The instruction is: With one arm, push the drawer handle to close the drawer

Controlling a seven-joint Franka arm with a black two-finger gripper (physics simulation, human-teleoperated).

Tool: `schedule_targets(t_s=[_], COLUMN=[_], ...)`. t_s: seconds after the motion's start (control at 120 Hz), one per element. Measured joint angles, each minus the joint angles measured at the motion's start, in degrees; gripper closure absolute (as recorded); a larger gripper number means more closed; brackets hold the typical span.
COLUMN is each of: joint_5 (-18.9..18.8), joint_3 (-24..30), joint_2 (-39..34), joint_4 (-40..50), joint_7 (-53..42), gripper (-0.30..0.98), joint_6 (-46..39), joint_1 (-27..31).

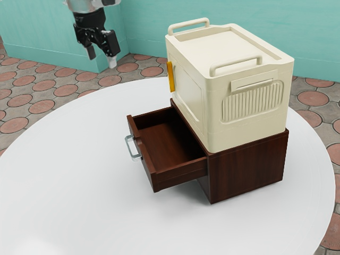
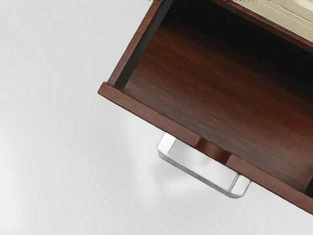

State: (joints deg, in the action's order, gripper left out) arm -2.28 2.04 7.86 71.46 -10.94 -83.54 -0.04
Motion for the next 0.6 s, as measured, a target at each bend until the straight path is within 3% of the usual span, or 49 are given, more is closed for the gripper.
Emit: schedule_targets(t_s=[0.142,0.358,0.45,0.6], joint_5=[0.0,0.0,0.0,-0.5], joint_3=[-0.1,-0.2,-0.4,-0.7], joint_2=[-1.8,-24.8,-30.4,-31.7], joint_4=[3.5,32.7,43.1,54.5], joint_7=[-0.5,-0.9,-1.8,-6.9], gripper=[0.00,0.01,0.23,0.56], joint_6=[-0.7,-3.4,-5.1,-14.1], joint_1=[0.0,-0.1,-0.2,-0.2])
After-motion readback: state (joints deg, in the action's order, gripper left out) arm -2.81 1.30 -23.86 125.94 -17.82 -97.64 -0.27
